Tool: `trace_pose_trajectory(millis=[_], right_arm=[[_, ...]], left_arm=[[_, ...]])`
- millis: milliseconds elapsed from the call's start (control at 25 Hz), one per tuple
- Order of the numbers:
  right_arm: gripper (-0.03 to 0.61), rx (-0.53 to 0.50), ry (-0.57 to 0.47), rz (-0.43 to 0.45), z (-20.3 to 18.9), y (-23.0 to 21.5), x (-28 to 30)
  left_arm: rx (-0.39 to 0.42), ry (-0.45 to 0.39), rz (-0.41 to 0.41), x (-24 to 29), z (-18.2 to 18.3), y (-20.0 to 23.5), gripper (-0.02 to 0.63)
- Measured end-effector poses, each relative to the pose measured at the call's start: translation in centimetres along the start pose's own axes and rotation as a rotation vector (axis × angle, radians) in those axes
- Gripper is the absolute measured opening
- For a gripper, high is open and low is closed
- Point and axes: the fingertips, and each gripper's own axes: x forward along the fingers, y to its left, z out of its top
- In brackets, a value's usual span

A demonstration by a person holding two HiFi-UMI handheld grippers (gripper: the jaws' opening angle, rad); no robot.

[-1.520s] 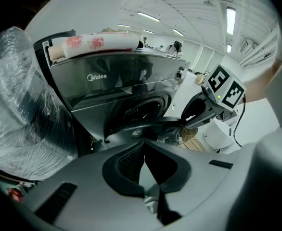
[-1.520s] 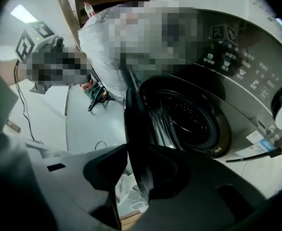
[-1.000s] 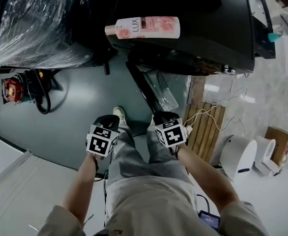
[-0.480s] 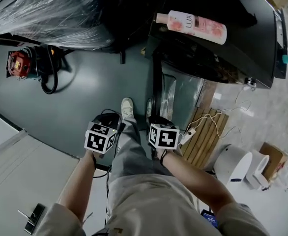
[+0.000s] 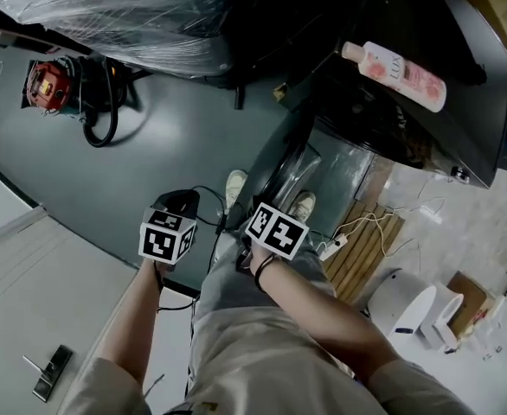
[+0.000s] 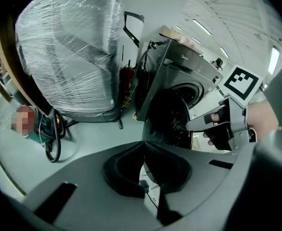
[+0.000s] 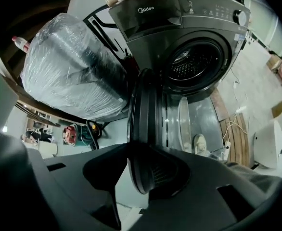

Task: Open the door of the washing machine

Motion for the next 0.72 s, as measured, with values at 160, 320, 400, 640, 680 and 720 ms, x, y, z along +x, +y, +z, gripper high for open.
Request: trace_pose_trajectory(millis=[160, 320, 400, 640, 680, 720], right_arm=[[0.161, 0.076, 0.034, 0.026, 0.3, 3.4, 1.4], [0.162, 0.142, 0.056, 0.052, 1.2, 6.8, 2.9], [0.163, 0.163, 0.061, 0.060, 1.8, 8.3, 3.5], [0.164, 0.207, 0.058, 0.084, 3.7, 12.3, 5.4], [0.164, 0.215, 0.066, 0.090, 4.0, 13.0, 5.7], [0.164, 0.223, 0.074, 0.096, 4.4, 13.7, 5.9]], left_arm=[[-0.016, -0.057, 0.042, -1.3, 1.0, 3.4, 0.018], [-0.043, -0.085, 0.106, -2.8, 1.9, 7.6, 0.018], [-0.037, -0.091, 0.139, -3.5, 2.4, 9.6, 0.018], [-0.079, -0.136, 0.212, -5.8, 4.4, 14.3, 0.018], [-0.086, -0.139, 0.219, -6.1, 4.6, 14.9, 0.018], [-0.088, -0.141, 0.223, -6.3, 4.9, 15.4, 0.018]])
